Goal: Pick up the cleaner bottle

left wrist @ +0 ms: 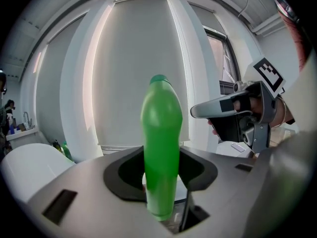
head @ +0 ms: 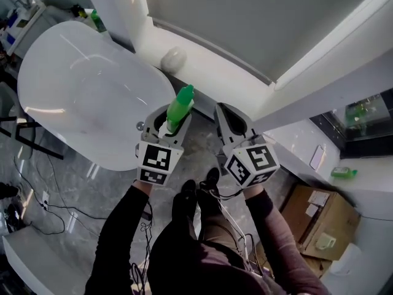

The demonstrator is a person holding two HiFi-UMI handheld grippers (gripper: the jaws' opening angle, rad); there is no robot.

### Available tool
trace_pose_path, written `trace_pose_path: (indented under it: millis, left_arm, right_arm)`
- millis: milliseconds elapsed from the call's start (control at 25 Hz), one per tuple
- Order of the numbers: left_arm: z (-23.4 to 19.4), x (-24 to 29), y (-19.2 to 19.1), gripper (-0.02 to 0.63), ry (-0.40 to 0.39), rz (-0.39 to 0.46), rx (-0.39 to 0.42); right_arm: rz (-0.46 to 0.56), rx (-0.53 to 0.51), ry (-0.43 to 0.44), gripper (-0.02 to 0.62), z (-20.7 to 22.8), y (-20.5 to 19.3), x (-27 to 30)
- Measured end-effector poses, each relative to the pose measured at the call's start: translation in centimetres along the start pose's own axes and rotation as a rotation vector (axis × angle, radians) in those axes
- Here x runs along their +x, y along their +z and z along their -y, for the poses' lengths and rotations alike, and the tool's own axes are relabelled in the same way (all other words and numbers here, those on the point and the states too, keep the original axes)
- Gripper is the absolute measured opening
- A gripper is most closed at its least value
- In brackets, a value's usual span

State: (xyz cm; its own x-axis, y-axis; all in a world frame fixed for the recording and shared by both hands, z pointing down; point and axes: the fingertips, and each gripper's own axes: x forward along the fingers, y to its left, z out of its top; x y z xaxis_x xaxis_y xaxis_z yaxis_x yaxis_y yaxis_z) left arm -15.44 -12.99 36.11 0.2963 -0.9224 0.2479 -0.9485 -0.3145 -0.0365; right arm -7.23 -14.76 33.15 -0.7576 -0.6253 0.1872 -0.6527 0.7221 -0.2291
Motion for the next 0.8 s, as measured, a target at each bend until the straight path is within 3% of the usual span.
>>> trace_pose_path:
  millis: [800]
  left_arm:
    - [-1.8,-4.4,1.5,0.184,0.066,0.058,-0.045]
  right_arm:
    - [-0.032,-0.03,0.048,0.001,-3.4,0.2,0.3]
